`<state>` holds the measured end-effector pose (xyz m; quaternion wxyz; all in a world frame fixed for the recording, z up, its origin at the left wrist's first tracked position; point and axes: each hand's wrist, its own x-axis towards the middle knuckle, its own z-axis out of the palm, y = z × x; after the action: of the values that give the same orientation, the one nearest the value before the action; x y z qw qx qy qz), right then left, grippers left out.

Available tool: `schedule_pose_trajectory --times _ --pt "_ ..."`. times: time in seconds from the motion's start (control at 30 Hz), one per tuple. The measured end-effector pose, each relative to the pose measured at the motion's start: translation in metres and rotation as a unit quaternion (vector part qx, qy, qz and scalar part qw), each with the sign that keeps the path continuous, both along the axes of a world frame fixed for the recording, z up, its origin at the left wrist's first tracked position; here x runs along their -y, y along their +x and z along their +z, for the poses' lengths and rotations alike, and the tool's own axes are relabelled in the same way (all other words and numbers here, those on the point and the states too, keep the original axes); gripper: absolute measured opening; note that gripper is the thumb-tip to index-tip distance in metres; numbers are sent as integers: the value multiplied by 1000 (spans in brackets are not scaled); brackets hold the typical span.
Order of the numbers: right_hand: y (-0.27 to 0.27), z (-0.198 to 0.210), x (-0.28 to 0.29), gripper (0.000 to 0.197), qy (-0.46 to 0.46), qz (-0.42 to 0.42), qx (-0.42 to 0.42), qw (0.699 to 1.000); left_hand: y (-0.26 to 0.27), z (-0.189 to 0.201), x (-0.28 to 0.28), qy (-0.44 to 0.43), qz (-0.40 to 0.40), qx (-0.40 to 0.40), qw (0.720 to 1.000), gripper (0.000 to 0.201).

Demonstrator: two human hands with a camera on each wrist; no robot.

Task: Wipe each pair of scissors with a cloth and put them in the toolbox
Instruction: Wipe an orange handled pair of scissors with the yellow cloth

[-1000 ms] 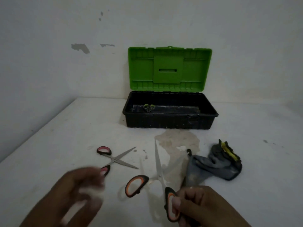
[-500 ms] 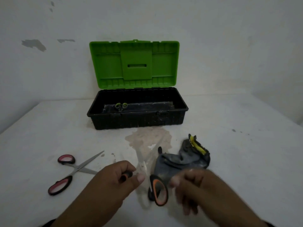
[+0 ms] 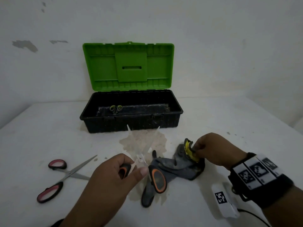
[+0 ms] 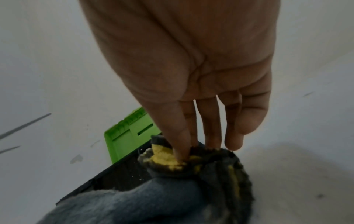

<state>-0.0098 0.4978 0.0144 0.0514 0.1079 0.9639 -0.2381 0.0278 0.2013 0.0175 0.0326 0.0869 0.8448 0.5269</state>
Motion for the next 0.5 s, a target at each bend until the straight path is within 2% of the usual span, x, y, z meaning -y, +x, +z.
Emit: schedule_pose_trajectory --times 0.1,0.17,0.27,0.37,0.47,0.5 --pt "3 4 -2 17 -25 -10 -55 998 1 4 1 -19 13 -16 1000 43" --pt "9 9 -4 19 -97 -31 -132 986 1 6 3 -30 17 -19 999 43" --pt "24 18 0 17 -256 -39 -229 938 1 8 4 -32 20 -19 999 54" --pt "43 21 18 20 -303 -4 -313 900 3 10 2 -30 28 -17 999 53" --pt "59 24 41 5 -378 45 -399 834 6 14 -1 -24 27 -19 999 52" --pt "63 24 49 7 -395 51 -424 814 7 16 -1 -21 27 -21 999 50"
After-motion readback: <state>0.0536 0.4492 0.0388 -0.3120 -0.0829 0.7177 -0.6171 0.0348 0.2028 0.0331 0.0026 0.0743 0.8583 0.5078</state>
